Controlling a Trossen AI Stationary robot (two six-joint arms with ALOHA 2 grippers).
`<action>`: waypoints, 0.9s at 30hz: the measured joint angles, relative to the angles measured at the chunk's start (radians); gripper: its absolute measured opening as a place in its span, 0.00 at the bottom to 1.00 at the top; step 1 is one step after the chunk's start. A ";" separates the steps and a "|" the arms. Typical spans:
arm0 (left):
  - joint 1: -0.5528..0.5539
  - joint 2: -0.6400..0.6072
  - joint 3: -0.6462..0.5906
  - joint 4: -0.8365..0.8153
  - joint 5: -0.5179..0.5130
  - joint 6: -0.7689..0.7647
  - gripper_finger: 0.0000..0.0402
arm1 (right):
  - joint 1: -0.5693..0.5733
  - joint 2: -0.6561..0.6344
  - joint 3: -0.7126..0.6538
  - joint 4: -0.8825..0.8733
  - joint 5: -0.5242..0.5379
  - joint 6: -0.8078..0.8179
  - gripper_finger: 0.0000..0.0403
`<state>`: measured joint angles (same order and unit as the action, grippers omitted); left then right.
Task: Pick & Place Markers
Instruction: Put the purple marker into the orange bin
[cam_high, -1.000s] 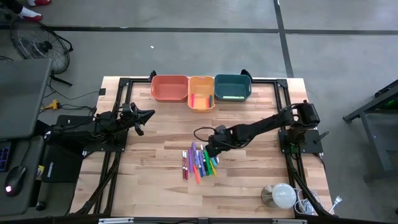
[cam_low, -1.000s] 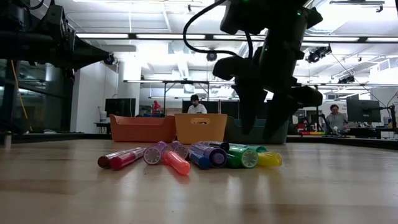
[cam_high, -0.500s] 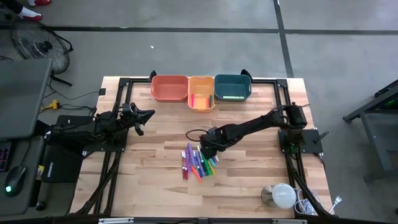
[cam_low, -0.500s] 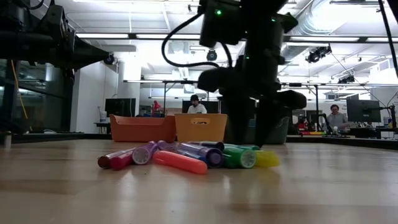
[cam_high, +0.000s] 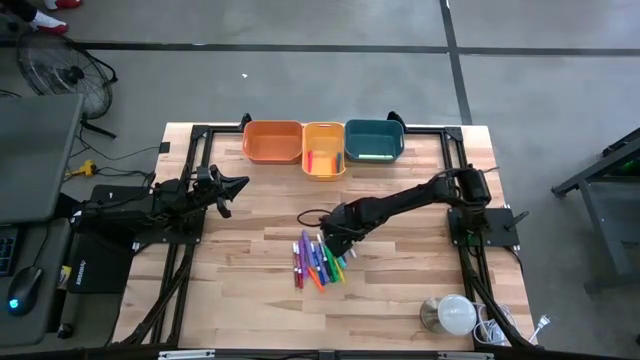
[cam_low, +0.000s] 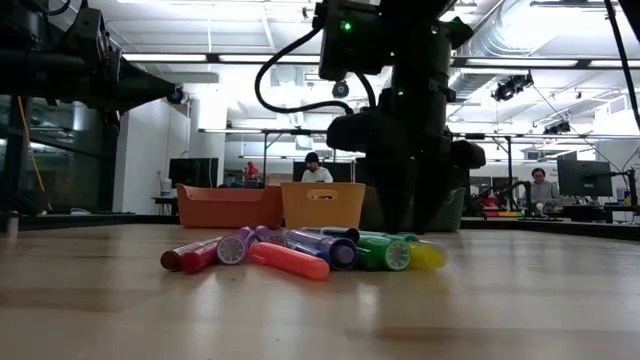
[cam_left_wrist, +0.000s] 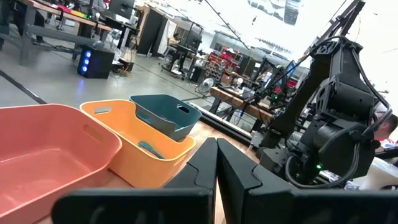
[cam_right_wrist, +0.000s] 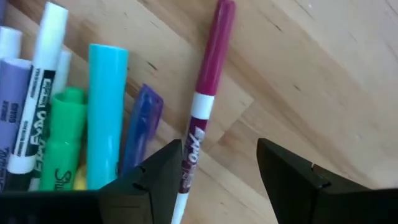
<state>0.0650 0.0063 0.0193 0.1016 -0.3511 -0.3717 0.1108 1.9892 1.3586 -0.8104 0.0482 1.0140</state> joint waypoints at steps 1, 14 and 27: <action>0.000 0.000 0.000 0.000 0.000 0.000 0.01 | 0.000 0.006 0.000 0.010 0.003 -0.009 0.49; 0.000 0.000 0.000 0.000 0.000 0.000 0.01 | 0.034 0.051 0.005 0.002 -0.030 -0.076 0.49; 0.000 0.000 0.000 0.000 0.000 0.000 0.01 | 0.035 0.053 0.002 -0.002 -0.040 -0.040 0.49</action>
<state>0.0653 0.0063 0.0196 0.1014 -0.3508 -0.3717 0.1455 2.0422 1.3608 -0.8121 0.0078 0.9737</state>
